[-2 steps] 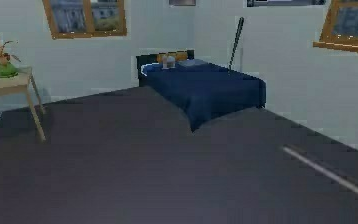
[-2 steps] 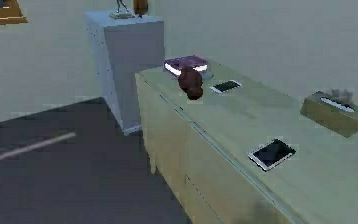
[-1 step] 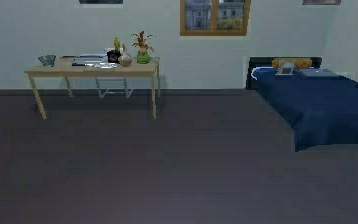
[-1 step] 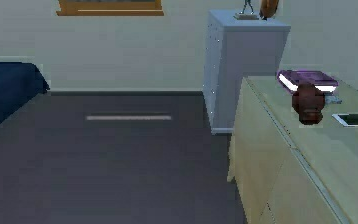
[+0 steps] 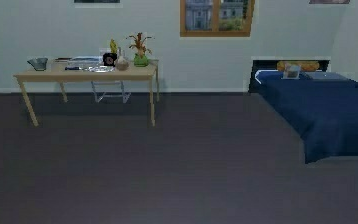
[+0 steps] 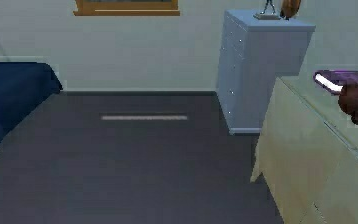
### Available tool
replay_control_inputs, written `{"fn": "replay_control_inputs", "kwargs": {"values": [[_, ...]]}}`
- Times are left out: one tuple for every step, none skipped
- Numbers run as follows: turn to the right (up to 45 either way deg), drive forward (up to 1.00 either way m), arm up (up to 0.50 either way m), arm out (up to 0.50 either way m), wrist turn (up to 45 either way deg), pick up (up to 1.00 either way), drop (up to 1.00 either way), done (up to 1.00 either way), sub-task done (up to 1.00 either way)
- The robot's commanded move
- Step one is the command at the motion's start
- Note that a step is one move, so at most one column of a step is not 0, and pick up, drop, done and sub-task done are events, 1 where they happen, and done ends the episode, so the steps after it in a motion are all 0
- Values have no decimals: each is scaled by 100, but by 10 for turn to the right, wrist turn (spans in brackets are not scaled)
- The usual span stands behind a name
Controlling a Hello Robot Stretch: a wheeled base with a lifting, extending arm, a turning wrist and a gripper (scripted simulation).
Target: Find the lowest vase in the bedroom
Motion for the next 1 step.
{"fn": "replay_control_inputs", "kwargs": {"values": [[-120, 0, 0, 0, 0, 0, 0, 0, 0]]}}
